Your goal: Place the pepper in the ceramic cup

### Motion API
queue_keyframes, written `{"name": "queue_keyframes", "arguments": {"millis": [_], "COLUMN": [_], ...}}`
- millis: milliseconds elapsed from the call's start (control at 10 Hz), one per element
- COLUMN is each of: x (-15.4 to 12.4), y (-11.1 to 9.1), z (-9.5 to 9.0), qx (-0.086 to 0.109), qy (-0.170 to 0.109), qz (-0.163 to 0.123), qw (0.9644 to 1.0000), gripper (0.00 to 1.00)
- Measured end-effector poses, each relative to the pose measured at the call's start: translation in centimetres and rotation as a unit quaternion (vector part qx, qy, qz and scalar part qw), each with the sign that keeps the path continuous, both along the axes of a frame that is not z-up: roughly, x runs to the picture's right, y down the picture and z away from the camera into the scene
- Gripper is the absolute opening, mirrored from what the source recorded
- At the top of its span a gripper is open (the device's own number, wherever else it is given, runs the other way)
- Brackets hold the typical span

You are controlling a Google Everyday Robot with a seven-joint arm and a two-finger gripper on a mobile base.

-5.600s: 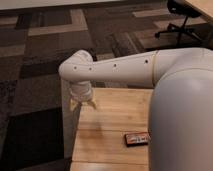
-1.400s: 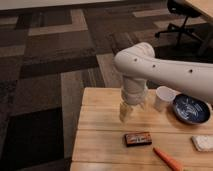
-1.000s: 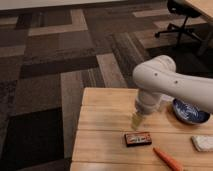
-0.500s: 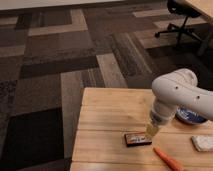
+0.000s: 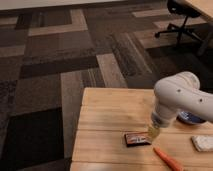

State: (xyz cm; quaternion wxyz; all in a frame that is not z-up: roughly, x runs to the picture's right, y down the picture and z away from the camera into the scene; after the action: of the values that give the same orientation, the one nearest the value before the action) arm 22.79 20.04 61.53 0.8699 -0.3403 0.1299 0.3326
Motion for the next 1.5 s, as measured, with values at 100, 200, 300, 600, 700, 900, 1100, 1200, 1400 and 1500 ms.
{"name": "queue_keyframes", "arguments": {"millis": [100,200,300,600,700,900,1100,1200,1400,1500], "x": [1.1,1.8,2.6,4.8,5.7,6.6,6.9,7.0,7.9,8.1], "y": [1.2,2.1,3.3,7.0,7.9,9.6,10.7,11.0,12.6,13.2], "z": [-0.4,-0.6,-0.9,-2.0,-1.9,-1.2,0.2,0.6,1.9,2.5], "qx": [0.005,0.007,0.009,0.009,0.013,0.025,0.04,0.041,0.035,0.032], "qy": [-0.001,-0.002,-0.006,-0.025,-0.026,-0.025,-0.017,-0.015,-0.001,0.003], "qz": [0.005,0.006,0.009,0.013,0.006,-0.009,-0.022,-0.026,-0.034,-0.039], "qw": [1.0,1.0,0.9999,0.9995,0.9996,0.9993,0.9988,0.9987,0.9988,0.9987], "gripper": [0.65,0.65,0.65,0.65,0.65,0.65,0.65,0.65,0.65,0.65]}}
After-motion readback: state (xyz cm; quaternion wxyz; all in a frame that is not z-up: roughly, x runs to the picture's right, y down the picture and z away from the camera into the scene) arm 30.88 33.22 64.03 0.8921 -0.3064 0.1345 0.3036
